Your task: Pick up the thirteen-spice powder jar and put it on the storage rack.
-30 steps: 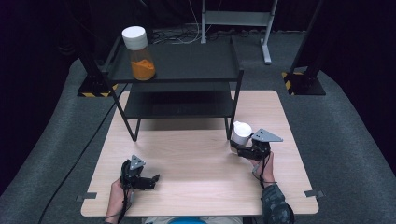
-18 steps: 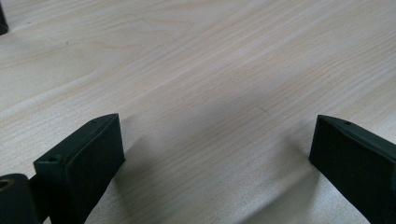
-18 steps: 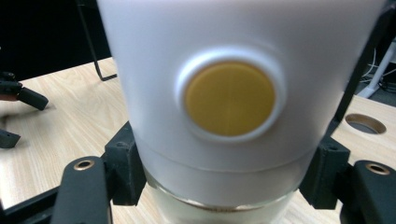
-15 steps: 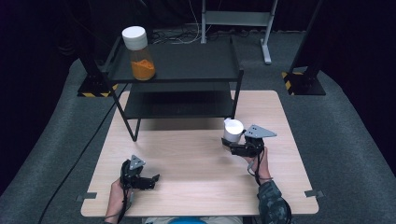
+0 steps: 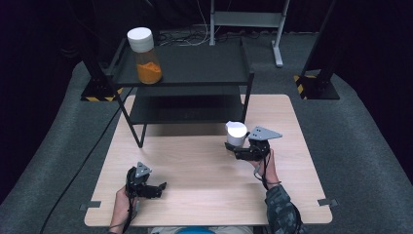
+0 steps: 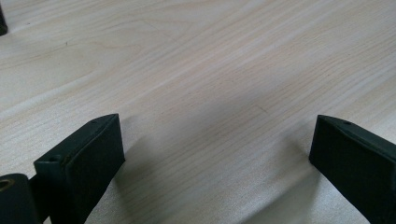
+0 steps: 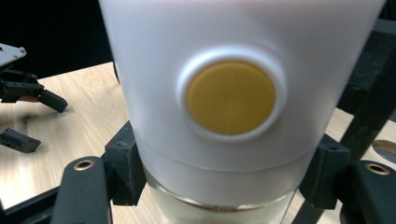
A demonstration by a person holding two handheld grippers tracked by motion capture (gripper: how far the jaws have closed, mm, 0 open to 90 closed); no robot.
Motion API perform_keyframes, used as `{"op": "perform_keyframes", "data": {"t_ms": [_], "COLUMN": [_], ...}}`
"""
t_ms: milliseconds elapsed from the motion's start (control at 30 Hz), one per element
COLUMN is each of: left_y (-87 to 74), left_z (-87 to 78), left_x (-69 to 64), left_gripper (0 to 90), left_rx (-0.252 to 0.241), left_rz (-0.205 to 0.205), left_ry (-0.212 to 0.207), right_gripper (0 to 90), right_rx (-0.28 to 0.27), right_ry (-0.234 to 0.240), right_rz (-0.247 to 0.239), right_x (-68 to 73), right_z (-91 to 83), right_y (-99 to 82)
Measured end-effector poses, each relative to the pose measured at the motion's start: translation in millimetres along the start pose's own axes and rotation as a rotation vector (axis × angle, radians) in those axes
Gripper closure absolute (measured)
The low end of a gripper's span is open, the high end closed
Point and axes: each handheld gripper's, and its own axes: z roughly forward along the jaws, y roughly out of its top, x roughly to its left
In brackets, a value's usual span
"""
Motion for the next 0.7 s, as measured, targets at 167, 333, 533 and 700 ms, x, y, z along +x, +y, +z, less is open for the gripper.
{"op": "perform_keyframes", "data": {"t_ms": [167, 333, 533, 700], "left_y": [0.0, 0.0, 0.0, 0.0], "left_z": [0.0, -0.1, -0.1, -0.1], "left_x": [-0.1, -0.2, -0.3, -0.3], "left_gripper": [2.8, 2.8, 2.8, 2.8], "left_rx": [0.000, 0.000, 0.000, 0.000], "left_rz": [0.000, 0.001, 0.003, 0.001], "left_ry": [0.001, 0.000, 0.001, 0.001], "right_gripper": [29.7, 29.7, 29.7, 29.7], "right_rx": [-0.005, -0.010, -0.018, -0.023], "right_ry": [0.015, 0.024, 0.030, 0.028], "right_rz": [-0.004, -0.005, -0.016, -0.019], "right_x": [-1.4, -1.2, -1.2, -1.6], "right_z": [2.3, 3.9, 4.4, 3.8], "right_y": [5.9, 12.2, 19.7, 25.5]}}
